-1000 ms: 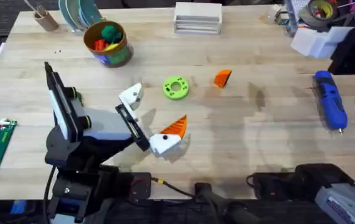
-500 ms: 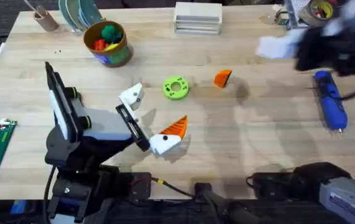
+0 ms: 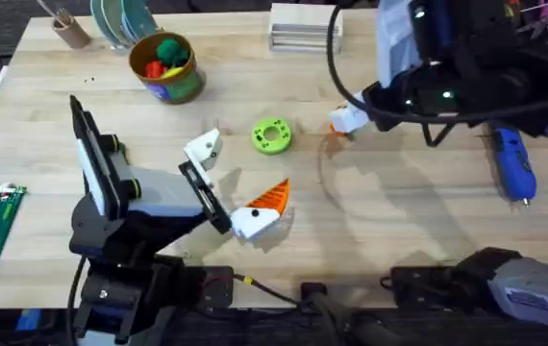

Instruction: Pick up the gripper from the table and insert it into the empty holder that is missing its gripper. Then pick up a screw, insert it into the mounting hole, and use the screwdriver to tighten it. Finally, clean up the table by picking up the vegetable and placing it into the bucket.

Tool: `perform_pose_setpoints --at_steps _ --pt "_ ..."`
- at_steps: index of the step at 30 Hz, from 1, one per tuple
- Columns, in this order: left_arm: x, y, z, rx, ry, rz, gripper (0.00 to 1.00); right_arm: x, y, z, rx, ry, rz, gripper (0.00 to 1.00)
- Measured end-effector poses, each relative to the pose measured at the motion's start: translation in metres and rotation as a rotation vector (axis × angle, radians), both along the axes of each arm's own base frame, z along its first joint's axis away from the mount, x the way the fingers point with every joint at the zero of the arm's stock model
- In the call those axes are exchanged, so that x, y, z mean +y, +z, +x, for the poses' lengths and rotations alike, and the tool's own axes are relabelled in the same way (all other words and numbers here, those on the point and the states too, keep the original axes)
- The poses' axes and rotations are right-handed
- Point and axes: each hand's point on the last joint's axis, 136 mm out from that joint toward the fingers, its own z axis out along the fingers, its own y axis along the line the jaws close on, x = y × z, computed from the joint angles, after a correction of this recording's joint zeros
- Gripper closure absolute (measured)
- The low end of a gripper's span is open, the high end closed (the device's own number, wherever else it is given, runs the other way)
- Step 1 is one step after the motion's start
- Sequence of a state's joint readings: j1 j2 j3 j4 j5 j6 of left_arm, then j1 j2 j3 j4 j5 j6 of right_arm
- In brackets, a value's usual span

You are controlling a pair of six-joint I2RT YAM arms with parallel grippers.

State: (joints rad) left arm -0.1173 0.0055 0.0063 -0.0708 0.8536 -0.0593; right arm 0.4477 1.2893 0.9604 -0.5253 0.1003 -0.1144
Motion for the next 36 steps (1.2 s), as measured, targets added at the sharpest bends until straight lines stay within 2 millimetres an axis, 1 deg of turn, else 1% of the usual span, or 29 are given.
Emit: perform_pose_setpoints --at_steps 7,12,16,23,26,29,33,36 --pt "0.000 0.000 0.000 0.000 0.000 0.000 0.008 -0.002 -0.028 0.004 0.067 -0.003 -0.055 0.010" --pt "0.000 0.000 0.000 0.000 0.000 0.000 0.008 0.002 -0.042 0.013 0.078 -0.002 -0.062 0.010" --pt "0.000 0.000 0.000 0.000 0.000 0.000 0.008 0.005 -0.048 0.019 0.075 0.001 -0.063 0.019" --pt "0.000 0.000 0.000 0.000 0.000 0.000 0.007 0.006 -0.049 0.021 0.069 0.000 -0.060 0.137" --pt "0.000 0.000 0.000 0.000 0.000 0.000 0.007 0.006 -0.049 0.021 0.072 0.001 -0.060 0.204" --pt "0.000 0.000 0.000 0.000 0.000 0.000 0.007 0.006 -0.050 0.020 0.077 0.001 -0.063 0.238" --pt "0.000 0.000 0.000 0.000 0.000 0.000 0.007 0.006 -0.058 0.020 0.098 0.001 -0.073 0.276" --pt "0.000 0.000 0.000 0.000 0.000 0.000 0.008 0.005 -0.065 0.019 0.117 0.001 -0.082 0.347"
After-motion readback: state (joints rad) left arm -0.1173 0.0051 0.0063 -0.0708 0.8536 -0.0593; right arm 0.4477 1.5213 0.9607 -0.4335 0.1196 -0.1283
